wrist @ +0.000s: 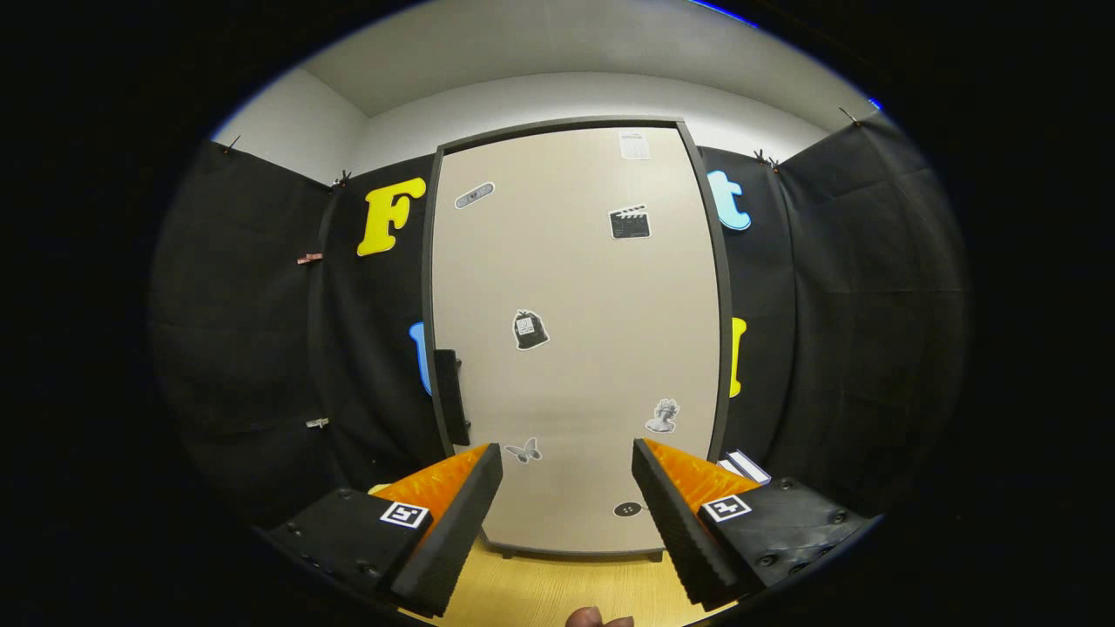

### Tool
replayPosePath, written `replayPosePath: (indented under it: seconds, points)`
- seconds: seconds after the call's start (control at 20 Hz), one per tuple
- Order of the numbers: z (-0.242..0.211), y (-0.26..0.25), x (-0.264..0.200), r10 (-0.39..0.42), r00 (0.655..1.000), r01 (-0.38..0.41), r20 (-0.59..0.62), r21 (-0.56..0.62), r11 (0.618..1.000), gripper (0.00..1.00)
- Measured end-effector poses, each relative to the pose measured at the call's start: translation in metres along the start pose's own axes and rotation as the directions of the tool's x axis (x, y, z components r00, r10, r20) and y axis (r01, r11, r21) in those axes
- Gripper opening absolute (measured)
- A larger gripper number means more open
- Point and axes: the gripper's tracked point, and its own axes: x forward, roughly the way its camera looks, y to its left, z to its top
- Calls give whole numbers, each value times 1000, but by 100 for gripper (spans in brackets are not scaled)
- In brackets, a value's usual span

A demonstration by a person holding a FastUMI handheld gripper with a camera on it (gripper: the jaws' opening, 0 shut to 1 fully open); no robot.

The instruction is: Open the shoe cabinet door, grab the shoes and put them into the shoe cabinet, then close the shoe cabinet door.

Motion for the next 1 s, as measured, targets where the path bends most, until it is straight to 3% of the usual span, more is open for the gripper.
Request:
replayPosePath:
  seconds: [1.0]
  points:
    - [1,48,16,141,989,-140,40,-43,989,98]
